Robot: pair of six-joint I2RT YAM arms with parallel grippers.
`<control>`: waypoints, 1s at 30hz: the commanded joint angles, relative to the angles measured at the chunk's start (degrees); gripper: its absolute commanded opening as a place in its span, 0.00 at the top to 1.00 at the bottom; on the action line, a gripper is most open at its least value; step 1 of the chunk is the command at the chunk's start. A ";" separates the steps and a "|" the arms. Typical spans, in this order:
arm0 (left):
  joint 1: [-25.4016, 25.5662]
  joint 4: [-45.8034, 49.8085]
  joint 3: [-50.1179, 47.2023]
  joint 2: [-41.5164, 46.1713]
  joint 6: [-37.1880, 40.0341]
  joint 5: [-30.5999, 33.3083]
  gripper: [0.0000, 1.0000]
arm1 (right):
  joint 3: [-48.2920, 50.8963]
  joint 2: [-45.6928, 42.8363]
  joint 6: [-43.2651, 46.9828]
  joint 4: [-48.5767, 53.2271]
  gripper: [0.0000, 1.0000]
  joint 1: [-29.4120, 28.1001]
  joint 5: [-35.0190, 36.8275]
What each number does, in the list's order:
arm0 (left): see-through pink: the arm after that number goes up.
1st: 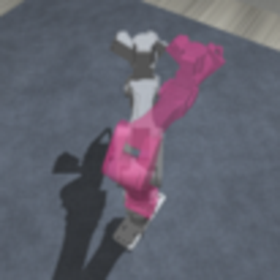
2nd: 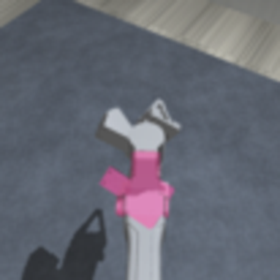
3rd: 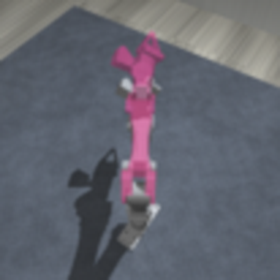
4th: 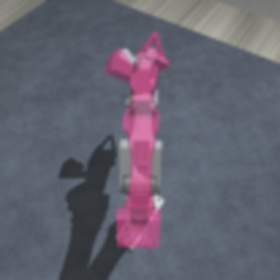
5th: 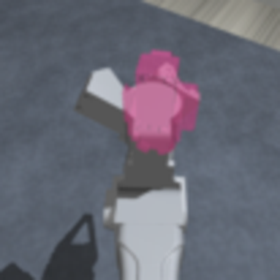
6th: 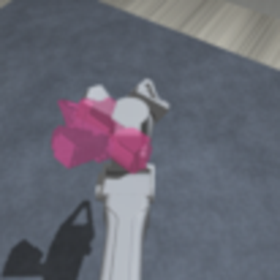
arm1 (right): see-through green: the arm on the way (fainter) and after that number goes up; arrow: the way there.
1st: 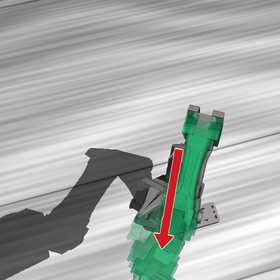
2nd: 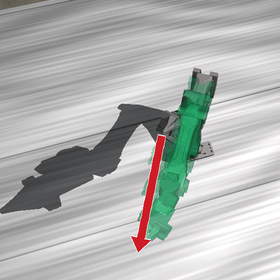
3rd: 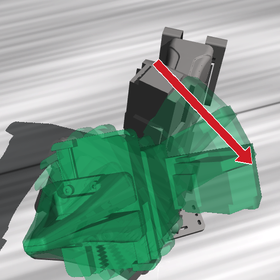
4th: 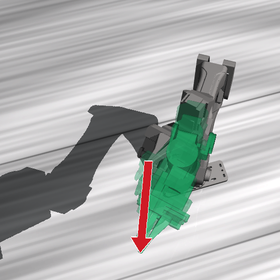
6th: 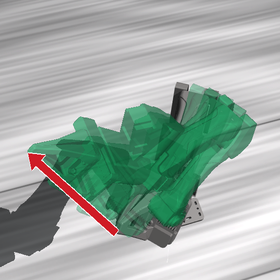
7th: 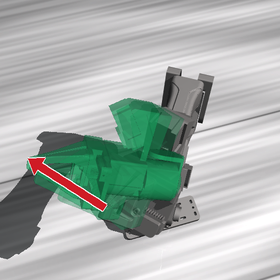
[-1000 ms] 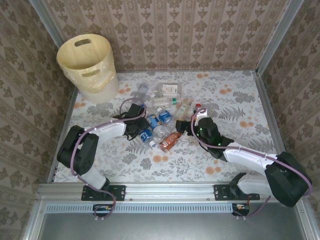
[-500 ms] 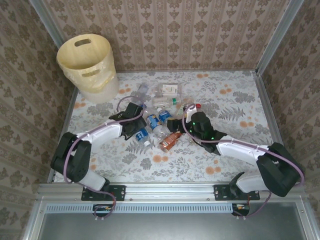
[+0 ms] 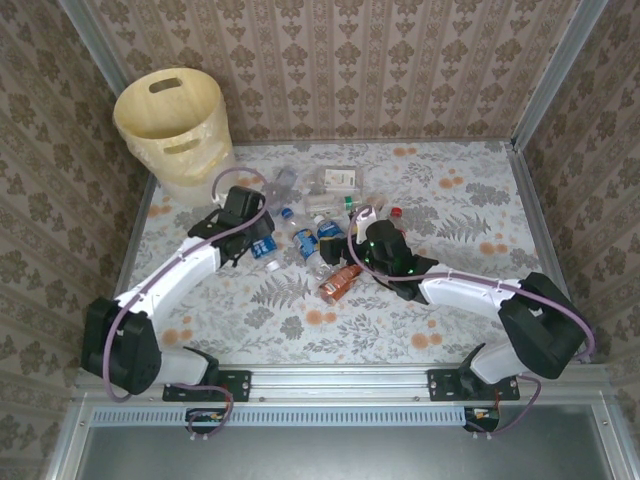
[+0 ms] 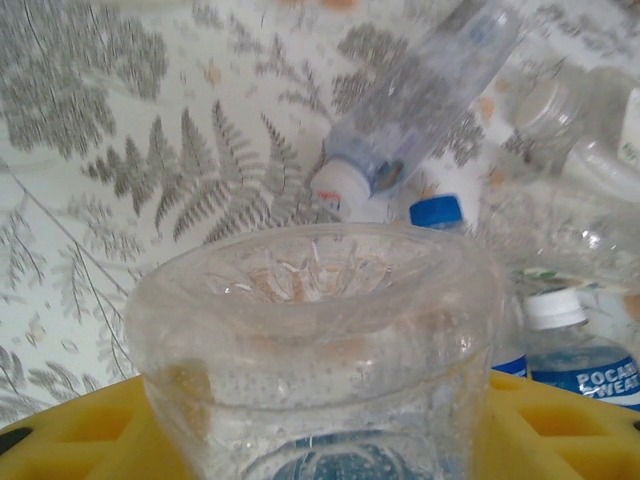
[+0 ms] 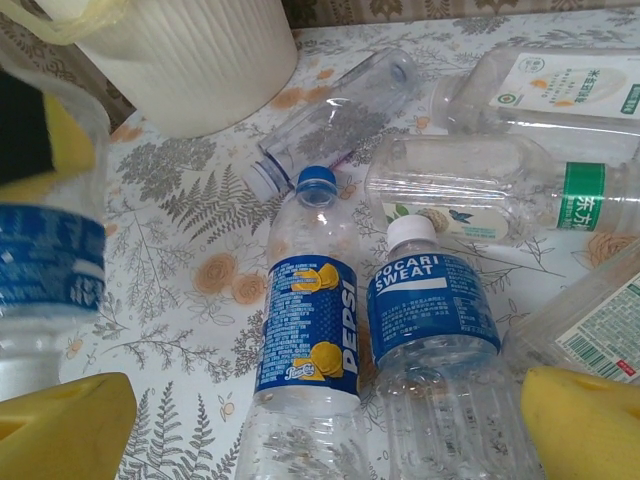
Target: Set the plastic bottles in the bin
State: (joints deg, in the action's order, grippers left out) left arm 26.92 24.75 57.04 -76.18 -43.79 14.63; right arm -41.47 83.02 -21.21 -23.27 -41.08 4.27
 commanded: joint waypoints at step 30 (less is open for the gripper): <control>-23.97 -22.50 50.57 -24.18 35.24 4.31 0.39 | 2.66 -8.11 -1.29 2.18 0.00 -0.53 10.87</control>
State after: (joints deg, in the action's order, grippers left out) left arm 4.45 3.57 104.07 -98.41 -12.71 19.86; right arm -39.97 76.42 -21.58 -21.58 -41.32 12.80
